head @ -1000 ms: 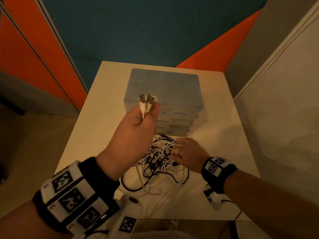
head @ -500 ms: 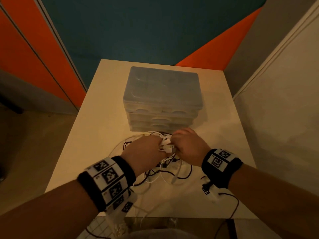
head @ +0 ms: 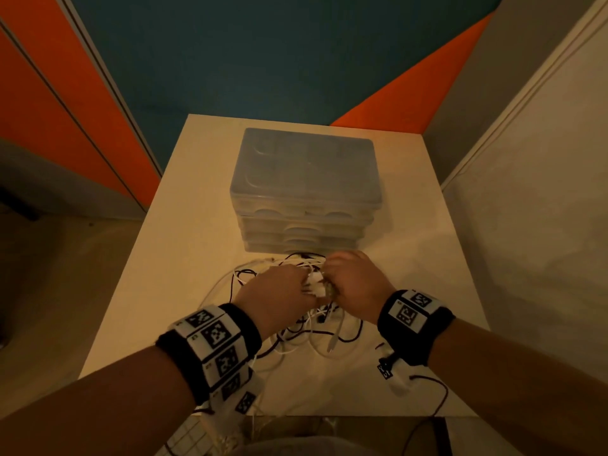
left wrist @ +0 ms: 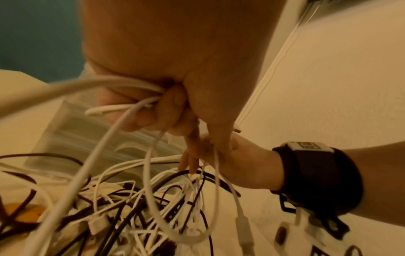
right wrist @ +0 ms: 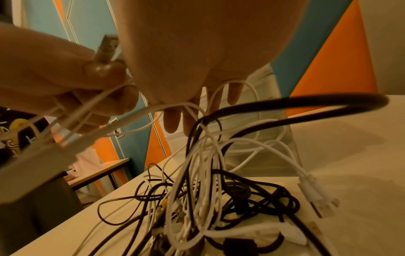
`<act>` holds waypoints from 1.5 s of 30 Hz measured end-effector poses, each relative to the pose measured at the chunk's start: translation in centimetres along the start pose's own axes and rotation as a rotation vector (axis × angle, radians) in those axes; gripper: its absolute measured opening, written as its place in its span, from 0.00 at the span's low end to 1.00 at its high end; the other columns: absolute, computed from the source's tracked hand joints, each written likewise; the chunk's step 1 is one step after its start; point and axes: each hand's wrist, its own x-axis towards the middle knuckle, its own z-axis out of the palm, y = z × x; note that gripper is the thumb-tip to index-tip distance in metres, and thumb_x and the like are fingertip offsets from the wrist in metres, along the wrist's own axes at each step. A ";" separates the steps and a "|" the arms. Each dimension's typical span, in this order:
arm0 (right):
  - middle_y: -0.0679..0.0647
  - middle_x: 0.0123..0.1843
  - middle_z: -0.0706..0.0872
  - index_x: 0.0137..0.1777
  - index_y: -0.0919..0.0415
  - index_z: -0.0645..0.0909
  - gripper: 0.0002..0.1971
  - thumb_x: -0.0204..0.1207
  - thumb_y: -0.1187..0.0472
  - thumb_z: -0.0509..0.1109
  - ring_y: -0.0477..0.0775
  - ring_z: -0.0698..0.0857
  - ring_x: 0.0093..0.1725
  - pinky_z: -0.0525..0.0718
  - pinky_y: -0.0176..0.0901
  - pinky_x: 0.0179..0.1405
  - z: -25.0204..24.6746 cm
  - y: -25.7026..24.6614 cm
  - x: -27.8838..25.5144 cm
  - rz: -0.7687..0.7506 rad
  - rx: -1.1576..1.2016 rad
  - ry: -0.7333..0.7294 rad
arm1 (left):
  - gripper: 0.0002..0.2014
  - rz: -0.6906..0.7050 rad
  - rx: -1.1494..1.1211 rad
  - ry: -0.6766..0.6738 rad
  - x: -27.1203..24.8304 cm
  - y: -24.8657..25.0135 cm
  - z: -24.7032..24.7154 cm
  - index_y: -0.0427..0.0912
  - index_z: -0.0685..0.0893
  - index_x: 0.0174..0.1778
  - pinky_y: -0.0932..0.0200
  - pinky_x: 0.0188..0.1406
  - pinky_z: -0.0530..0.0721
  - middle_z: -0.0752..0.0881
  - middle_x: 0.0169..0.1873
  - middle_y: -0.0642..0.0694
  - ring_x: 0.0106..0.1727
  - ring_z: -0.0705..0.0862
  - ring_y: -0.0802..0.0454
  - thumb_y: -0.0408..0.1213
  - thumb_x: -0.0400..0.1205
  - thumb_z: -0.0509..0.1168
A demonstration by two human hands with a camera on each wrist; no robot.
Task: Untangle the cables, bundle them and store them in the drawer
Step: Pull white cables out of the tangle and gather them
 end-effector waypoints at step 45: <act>0.37 0.75 0.69 0.54 0.18 0.63 0.28 0.55 0.14 0.46 0.44 0.66 0.76 0.59 0.44 0.79 1.4 7.5 -18.9 0.357 0.103 -0.918 | 0.25 0.185 -0.676 0.163 -7.1 0.4 -9.3 0.49 0.85 0.31 0.64 0.23 0.67 0.69 0.19 0.55 0.21 0.66 0.60 0.65 0.80 0.60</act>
